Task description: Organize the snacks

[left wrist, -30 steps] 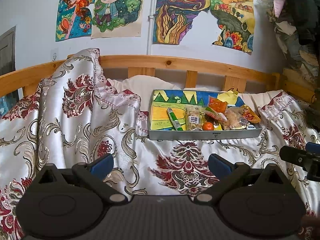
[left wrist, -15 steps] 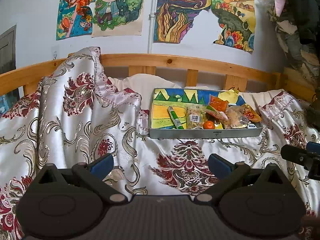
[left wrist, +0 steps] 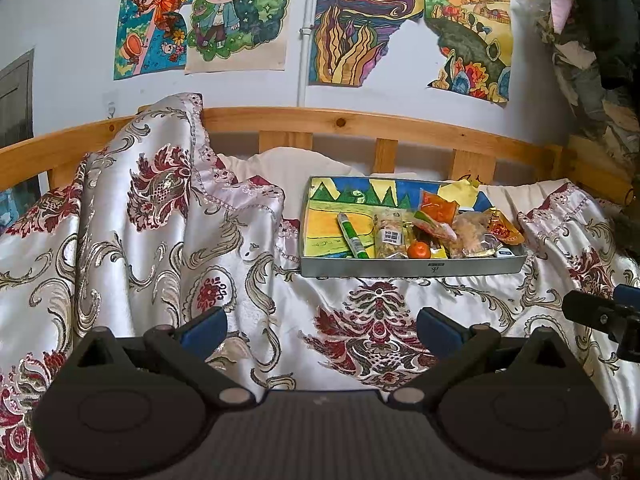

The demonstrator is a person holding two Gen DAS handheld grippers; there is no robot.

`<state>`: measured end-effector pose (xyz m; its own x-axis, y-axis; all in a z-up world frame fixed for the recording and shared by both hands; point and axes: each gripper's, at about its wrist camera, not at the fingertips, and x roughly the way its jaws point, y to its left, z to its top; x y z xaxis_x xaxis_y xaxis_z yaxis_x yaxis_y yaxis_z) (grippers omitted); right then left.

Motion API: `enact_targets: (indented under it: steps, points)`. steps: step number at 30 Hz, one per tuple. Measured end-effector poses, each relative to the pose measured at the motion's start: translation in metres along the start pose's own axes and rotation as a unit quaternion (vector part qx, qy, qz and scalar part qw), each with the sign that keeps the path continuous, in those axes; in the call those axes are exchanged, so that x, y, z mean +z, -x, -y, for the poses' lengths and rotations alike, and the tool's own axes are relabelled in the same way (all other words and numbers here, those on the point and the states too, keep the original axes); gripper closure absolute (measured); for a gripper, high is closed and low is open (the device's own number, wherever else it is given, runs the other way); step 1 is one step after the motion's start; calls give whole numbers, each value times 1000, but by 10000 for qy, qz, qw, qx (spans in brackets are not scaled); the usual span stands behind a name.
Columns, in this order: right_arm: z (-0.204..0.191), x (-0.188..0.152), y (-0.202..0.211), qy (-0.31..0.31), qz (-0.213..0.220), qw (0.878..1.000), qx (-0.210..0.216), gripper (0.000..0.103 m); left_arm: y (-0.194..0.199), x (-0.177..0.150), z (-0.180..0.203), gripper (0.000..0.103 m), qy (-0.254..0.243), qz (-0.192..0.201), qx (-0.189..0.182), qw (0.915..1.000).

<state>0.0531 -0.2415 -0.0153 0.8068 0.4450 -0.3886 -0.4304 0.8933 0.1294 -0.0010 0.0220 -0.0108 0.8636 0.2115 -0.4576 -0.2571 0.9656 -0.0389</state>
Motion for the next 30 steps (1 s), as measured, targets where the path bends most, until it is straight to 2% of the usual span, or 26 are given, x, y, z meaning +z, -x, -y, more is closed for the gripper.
enact_targets:
  steps: [30]
  points:
    - [-1,-1,0,2,-7,10000,0,1,-1,0,0,0,36,-35,20,10000]
